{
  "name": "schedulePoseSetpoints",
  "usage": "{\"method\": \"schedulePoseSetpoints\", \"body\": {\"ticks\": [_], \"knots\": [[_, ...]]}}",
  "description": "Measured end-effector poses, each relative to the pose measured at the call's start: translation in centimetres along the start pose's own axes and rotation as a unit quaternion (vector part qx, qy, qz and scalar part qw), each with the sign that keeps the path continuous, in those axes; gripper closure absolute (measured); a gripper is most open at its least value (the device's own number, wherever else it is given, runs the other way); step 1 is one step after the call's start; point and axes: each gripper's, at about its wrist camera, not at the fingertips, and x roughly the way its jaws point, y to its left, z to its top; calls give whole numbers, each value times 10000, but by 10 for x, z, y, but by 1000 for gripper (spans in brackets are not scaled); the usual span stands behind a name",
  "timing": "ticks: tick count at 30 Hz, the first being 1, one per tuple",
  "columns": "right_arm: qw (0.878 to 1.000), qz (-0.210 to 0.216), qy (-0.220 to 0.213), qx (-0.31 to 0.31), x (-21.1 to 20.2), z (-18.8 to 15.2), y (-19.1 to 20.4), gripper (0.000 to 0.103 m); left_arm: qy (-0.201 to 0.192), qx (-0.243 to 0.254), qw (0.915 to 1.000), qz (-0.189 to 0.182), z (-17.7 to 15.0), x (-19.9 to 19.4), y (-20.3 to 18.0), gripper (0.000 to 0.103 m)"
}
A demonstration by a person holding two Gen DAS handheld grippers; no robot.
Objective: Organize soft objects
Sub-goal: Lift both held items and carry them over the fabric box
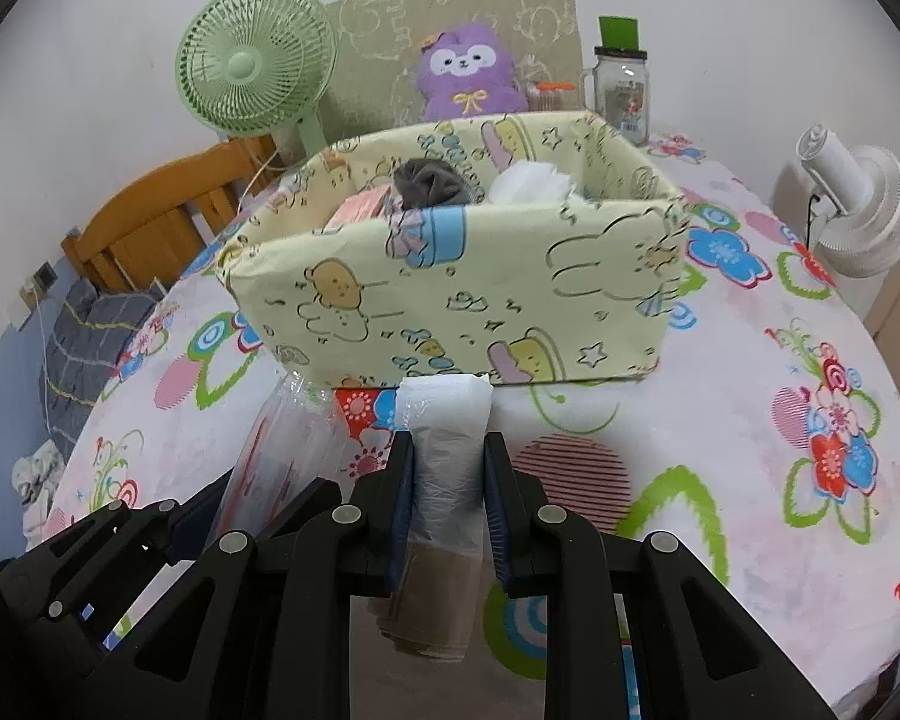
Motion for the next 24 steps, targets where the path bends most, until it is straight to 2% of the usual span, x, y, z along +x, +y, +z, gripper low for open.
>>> {"method": "schedulePoseSetpoints", "body": {"ticks": [24], "knots": [[9977,-72,-671,-53,-58,16,-10,78,-592,-7,9982,-103,19,-45,-24,78]]}}
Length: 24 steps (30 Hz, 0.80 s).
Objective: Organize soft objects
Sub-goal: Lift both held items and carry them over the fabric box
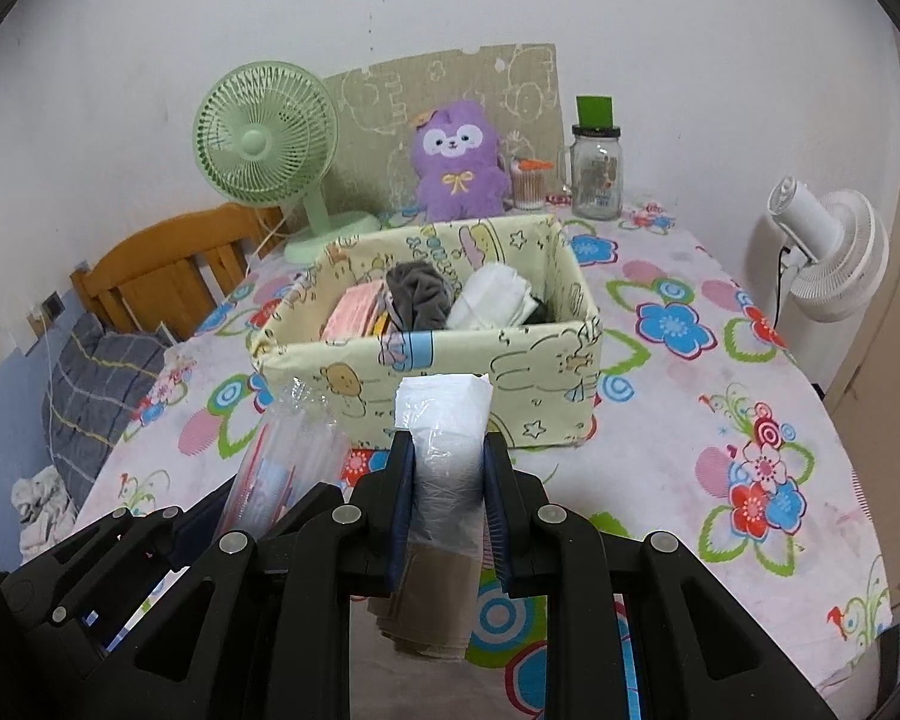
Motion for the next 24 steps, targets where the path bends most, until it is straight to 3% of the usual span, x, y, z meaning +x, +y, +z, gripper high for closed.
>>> {"method": "schedulePoseSetpoints", "body": {"ticks": [24], "knots": [[9992,90,-378,-120,-40,39,0,78,-393,4,9992,79,39,-35,-12,78]]}}
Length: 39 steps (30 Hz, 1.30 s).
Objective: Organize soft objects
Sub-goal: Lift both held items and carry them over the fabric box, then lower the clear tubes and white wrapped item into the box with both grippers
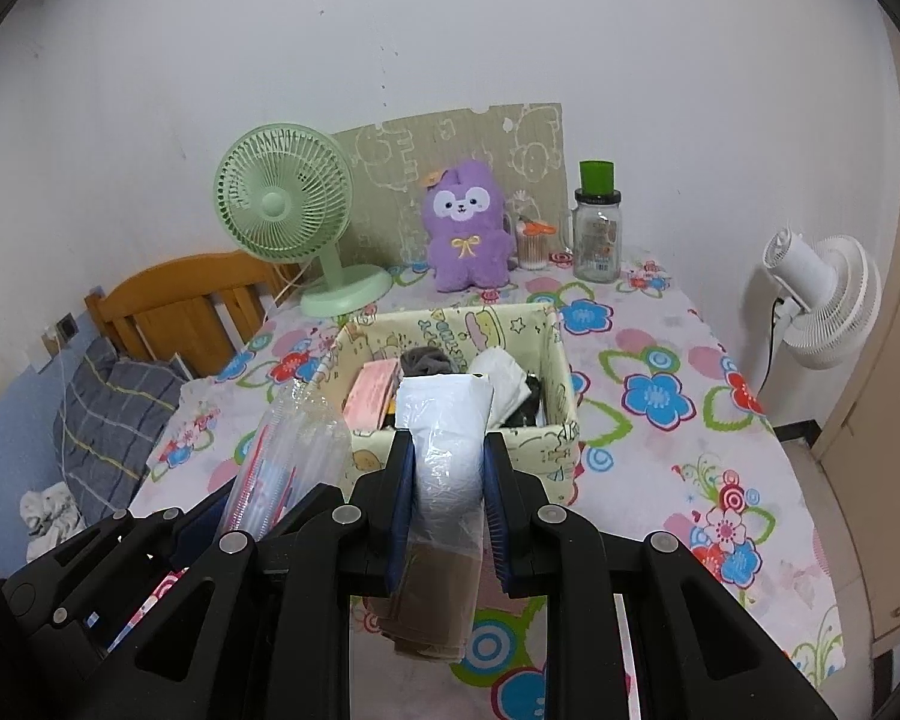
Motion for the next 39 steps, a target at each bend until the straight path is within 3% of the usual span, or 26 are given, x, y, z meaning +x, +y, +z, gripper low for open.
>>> {"method": "schedulePoseSetpoints", "body": {"ticks": [39], "knots": [[10000,60,-41,43,55,62,-15,78,-93,27,10000,-18,55,53,5,78]]}}
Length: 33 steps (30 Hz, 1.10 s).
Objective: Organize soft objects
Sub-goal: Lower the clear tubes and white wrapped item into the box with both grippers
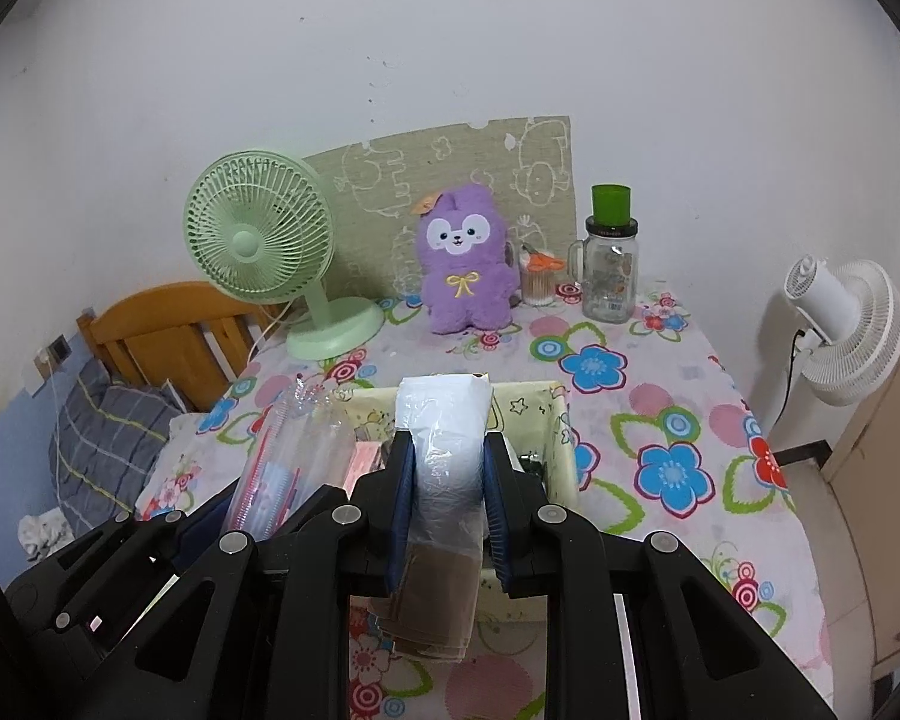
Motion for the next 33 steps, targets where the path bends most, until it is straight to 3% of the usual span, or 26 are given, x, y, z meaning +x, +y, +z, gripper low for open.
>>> {"method": "schedulePoseSetpoints", "body": {"ticks": [27,33], "knots": [[9995,100,303,47,71,19,-14,78,160,-40,9999,50,15,67,11,77],[9992,112,382,79,84,21,-17,78,214,-103,9997,60,15,80,14,65]]}}
